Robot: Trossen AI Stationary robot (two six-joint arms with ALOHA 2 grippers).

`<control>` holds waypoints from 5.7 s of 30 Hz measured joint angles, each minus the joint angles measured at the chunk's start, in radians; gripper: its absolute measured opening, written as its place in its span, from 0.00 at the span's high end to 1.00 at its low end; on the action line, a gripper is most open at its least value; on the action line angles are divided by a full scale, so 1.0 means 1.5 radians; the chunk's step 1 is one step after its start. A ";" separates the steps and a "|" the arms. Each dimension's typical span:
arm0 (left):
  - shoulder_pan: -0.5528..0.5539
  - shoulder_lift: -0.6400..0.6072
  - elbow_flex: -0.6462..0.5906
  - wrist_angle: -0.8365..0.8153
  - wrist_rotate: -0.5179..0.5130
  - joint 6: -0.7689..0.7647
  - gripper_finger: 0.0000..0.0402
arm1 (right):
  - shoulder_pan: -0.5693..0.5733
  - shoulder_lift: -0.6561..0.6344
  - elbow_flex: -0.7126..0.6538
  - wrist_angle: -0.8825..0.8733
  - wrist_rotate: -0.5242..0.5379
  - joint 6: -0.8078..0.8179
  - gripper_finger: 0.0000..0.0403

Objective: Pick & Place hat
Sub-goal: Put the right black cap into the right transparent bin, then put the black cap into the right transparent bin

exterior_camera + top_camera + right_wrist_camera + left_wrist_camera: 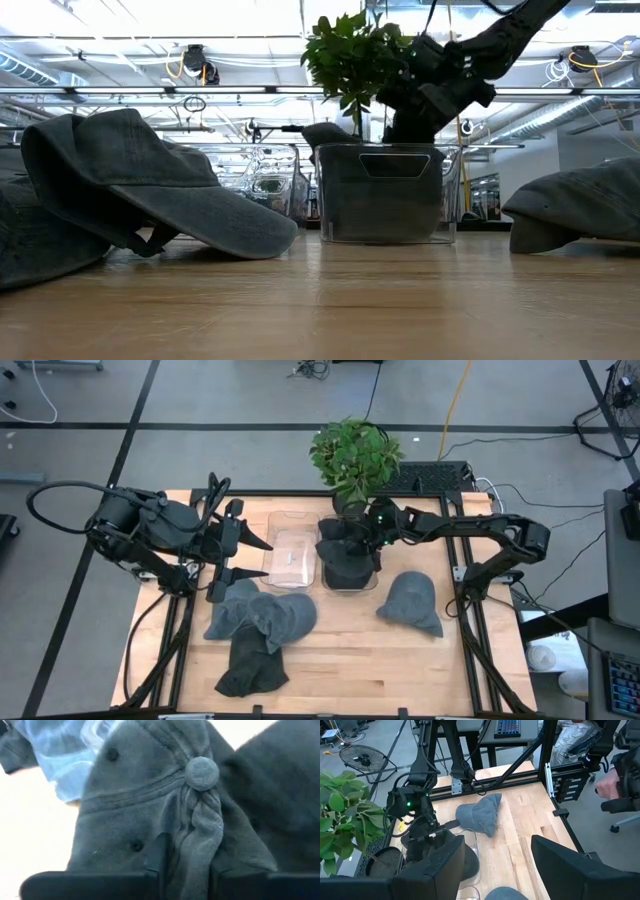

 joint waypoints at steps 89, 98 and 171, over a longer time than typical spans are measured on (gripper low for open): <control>0.000 0.000 0.000 0.007 -0.001 -0.121 0.40 | 0.532 -0.324 0.174 -0.108 0.578 0.254 0.60; 0.000 0.000 0.000 0.006 -0.001 -0.120 0.40 | 0.551 -0.418 -0.073 0.066 0.592 0.297 0.60; 0.005 0.000 0.000 0.090 -0.001 -0.085 0.40 | 0.560 -0.934 -0.538 0.130 0.747 0.281 0.60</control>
